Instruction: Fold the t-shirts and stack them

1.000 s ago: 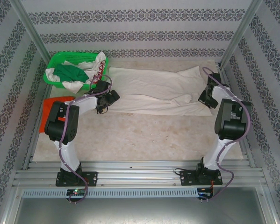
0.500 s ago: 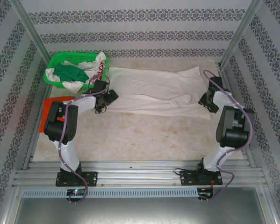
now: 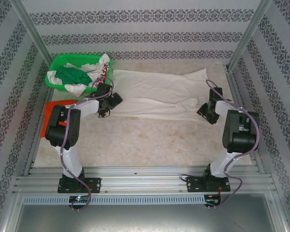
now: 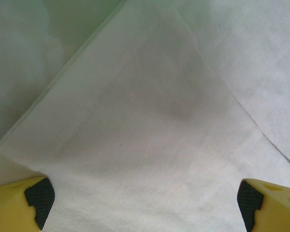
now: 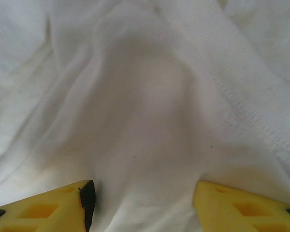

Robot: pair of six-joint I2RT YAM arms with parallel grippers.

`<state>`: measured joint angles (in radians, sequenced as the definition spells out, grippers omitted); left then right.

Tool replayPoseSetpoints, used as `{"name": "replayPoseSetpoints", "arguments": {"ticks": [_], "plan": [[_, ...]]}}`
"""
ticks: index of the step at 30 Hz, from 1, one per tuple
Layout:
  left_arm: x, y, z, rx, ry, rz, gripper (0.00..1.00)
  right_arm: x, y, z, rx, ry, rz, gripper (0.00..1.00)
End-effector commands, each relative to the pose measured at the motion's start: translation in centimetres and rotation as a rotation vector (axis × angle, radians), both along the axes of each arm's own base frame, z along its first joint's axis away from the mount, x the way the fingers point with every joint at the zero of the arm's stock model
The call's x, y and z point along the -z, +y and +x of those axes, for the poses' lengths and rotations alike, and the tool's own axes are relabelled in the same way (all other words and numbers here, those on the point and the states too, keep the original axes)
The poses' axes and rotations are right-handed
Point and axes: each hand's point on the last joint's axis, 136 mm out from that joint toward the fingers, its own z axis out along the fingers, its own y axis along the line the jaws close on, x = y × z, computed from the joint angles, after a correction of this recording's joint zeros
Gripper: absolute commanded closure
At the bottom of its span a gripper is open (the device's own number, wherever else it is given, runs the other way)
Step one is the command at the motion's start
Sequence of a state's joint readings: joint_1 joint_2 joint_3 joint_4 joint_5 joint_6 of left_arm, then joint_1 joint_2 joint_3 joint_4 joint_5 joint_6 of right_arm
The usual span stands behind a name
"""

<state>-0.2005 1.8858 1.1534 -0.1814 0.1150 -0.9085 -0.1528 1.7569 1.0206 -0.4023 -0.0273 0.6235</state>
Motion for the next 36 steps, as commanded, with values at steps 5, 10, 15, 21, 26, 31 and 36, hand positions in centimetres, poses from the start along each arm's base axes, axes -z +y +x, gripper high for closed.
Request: {"name": "replayPoseSetpoints", "arguments": {"ticks": [5, 10, 15, 21, 26, 31, 36], "plan": [[3.8, 2.9, -5.2, -0.043, 0.181, 0.067, 0.0, 0.5, -1.3, -2.0, 0.079, 0.111, -0.005, 0.43], [3.8, 3.3, -7.5, -0.042, 0.214, 0.068, 0.0, 0.8, -0.6, -4.9, 0.049, 0.161, 0.014, 0.44], [4.7, 3.4, -10.6, -0.037, 0.276, 0.055, 0.0, 2.4, 1.2, -8.3, 0.023, 0.234, 0.081, 0.45], [3.9, 3.1, -13.1, -0.04, 0.287, 0.024, 0.0, 2.3, 1.8, -10.7, 0.012, 0.235, 0.075, 0.45], [0.6, 2.3, -11.2, 0.001, 0.216, 0.02, 0.0, -4.4, 2.9, -6.0, -0.159, 0.031, -0.104, 0.41], [-3.5, 1.4, -6.1, 0.061, 0.056, 0.055, 0.0, -9.0, 6.7, -0.4, -0.343, -0.184, -0.213, 0.15], [-3.6, 0.4, 0.0, 0.123, 0.0, 0.101, 0.0, -8.9, 10.6, 4.4, -0.383, -0.277, -0.139, 0.02]]}}
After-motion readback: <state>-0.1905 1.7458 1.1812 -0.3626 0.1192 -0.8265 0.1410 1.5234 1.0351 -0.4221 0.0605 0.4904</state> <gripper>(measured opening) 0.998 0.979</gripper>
